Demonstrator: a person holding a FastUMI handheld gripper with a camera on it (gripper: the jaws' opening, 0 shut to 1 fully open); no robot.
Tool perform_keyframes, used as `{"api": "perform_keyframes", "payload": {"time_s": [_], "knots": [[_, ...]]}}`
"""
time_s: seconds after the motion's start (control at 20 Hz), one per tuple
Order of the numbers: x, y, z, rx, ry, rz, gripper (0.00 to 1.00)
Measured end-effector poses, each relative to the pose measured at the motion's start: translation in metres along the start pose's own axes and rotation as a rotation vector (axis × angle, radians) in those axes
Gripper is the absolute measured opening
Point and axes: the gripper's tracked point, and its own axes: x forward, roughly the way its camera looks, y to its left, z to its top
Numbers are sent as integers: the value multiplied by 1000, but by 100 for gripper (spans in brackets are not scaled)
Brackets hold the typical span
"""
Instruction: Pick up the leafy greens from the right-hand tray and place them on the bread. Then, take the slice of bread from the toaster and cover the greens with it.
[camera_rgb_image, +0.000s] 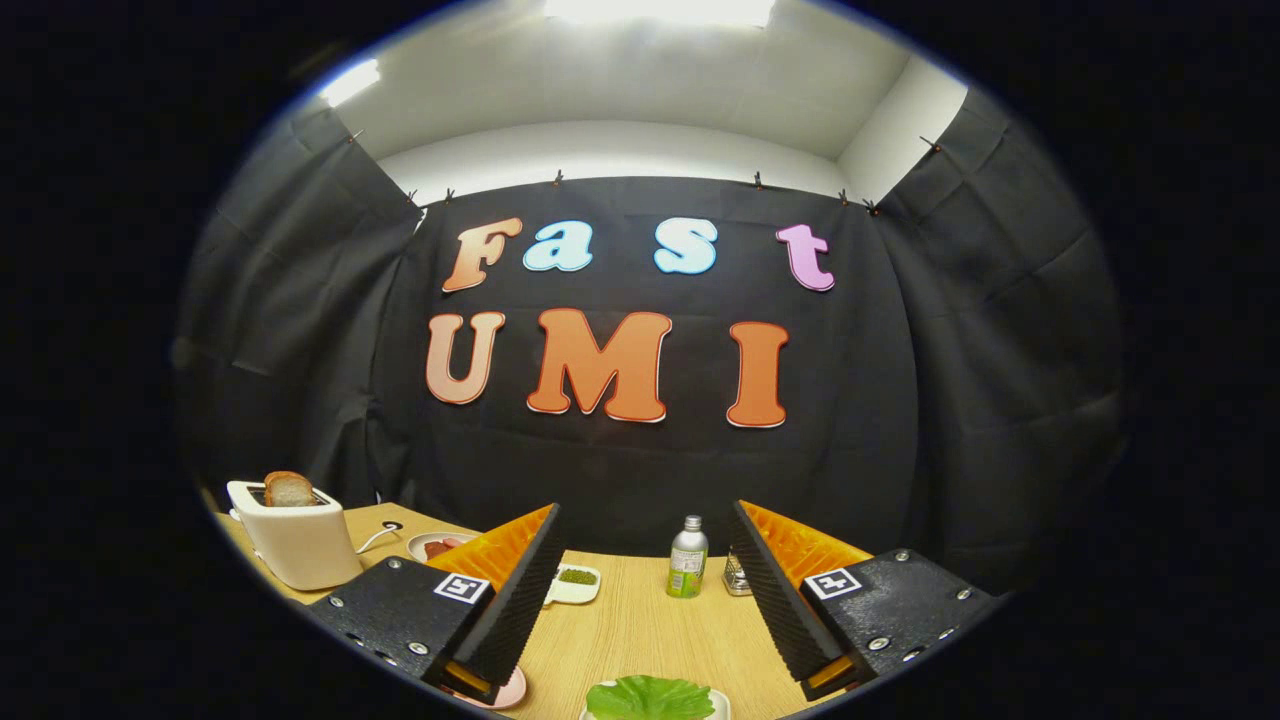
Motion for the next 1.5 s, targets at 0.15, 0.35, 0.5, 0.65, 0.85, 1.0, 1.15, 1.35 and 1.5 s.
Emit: {"api": "perform_keyframes", "payload": {"time_s": [0.15,0.35,0.5,0.65,0.85,1.0,1.15,1.35,1.5], "knots": [[0,0,-3,-13,12,0,98],[-2,-1,-13,-24,52,15,98],[-4,-2,-31,-19,114,33,98],[-6,-4,-54,-28,205,49,99],[-11,-6,-93,2,368,49,99],[-15,-5,-119,42,461,57,99],[-20,-2,-144,49,554,76,99],[-33,11,-182,93,703,135,99],[-38,10,-200,91,762,128,99]]}}
